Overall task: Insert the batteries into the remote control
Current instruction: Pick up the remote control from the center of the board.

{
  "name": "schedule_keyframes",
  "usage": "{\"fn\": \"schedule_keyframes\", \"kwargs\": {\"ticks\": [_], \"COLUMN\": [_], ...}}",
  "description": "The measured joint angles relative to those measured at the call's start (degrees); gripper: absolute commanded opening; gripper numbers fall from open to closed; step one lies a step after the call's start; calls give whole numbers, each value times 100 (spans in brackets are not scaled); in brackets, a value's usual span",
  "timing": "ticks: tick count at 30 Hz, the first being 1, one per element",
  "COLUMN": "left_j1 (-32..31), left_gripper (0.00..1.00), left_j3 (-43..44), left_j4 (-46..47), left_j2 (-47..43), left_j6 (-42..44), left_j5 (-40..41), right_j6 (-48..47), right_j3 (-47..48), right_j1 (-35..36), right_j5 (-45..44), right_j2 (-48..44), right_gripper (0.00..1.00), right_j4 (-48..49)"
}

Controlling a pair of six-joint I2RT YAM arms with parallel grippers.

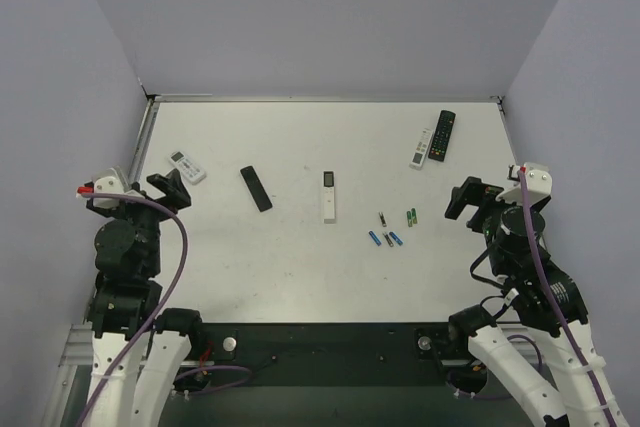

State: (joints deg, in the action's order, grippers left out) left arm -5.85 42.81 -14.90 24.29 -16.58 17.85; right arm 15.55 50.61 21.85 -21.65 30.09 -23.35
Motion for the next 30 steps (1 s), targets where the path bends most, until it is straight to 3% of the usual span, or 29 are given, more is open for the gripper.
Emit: {"fn": "schedule_keyframes", "kwargs": {"ticks": [6, 12, 18, 30], "left_j1": [0, 0, 0, -647], "left_gripper": [97, 97, 97, 97], "left_j3": [-87, -70, 422, 2699], "left_j4": [0, -160, -807, -1847], "left_j2": [323, 1303, 2973, 6900], "left_j6": [-284, -887, -1554, -2142], "left_j5": [168, 304, 282, 166], "right_j6": [-74, -57, -59, -59], "right_j3": [20, -9, -63, -310], "right_j1": [0, 0, 0, 0], "right_j5": [0, 20, 170, 527], "right_j2": [17, 17, 116, 341], "right_gripper": [100, 100, 100, 100], "right_j4": [59, 175, 210, 254]}}
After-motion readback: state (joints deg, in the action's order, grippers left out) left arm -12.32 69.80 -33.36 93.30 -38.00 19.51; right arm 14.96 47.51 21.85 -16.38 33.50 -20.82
